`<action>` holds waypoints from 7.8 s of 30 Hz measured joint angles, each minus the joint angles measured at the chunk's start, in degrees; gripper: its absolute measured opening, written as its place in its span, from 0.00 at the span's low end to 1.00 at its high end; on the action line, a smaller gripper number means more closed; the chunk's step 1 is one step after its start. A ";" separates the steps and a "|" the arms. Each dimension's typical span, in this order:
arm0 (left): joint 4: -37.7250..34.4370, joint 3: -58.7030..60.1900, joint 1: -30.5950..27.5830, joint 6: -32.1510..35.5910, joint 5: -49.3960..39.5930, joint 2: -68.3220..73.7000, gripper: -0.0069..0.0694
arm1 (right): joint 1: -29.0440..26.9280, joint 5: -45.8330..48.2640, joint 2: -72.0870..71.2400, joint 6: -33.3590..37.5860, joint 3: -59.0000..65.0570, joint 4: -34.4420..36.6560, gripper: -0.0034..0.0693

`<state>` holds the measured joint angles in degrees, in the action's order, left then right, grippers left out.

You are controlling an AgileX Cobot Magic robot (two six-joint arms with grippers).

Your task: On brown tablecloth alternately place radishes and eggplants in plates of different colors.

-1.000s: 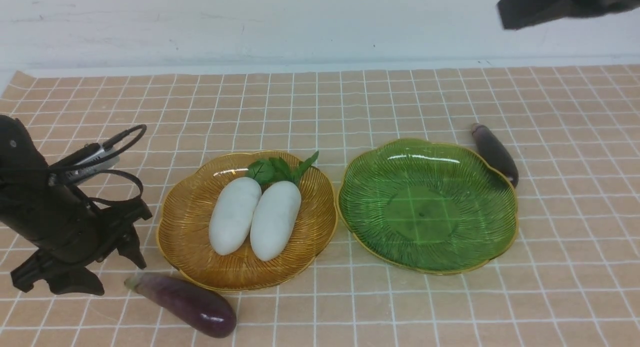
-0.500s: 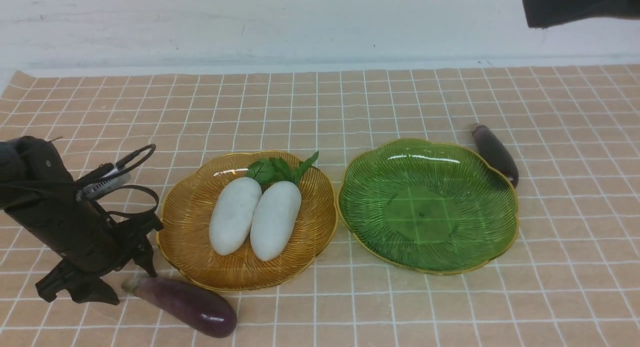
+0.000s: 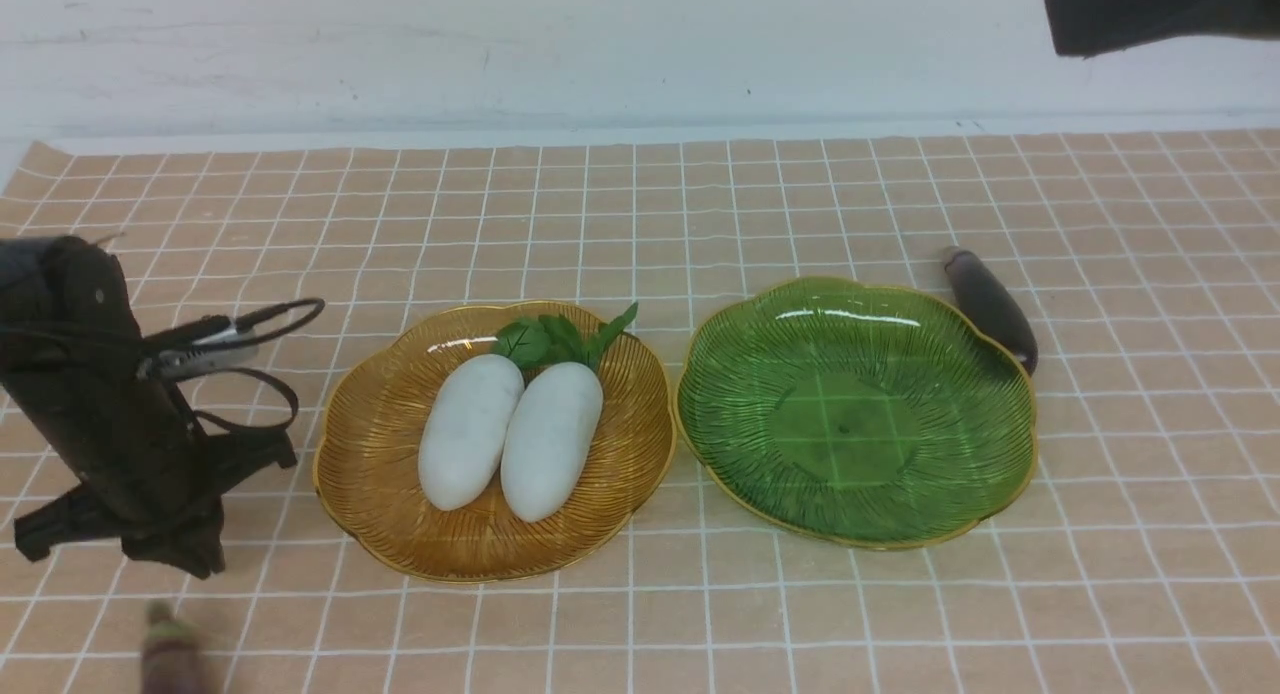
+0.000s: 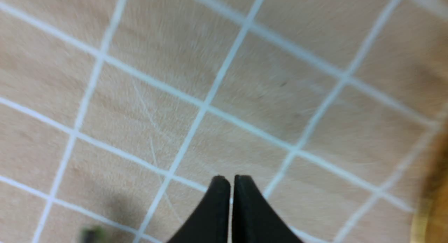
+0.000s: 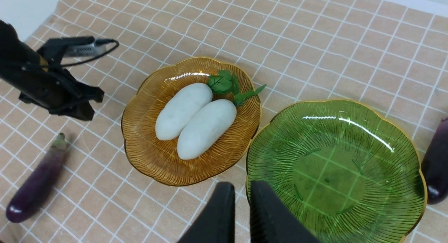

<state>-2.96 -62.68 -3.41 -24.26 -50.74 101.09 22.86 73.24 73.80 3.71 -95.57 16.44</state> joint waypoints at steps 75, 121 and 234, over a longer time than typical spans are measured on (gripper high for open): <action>0.41 7.84 -12.33 38.17 -11.57 -4.30 0.80 | 0.00 0.00 -0.05 5.56 0.26 2.85 0.12; -5.24 -37.67 30.07 7.67 -19.70 1.66 0.36 | -15.23 0.00 4.60 -3.71 0.26 -17.58 0.12; 14.12 12.11 36.34 -0.67 -8.53 -57.51 0.09 | -7.37 -38.59 -32.55 -5.95 34.87 -7.61 0.03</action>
<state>11.16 -50.57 32.93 -24.93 -59.27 43.58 15.49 34.64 41.24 -2.23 -60.70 8.83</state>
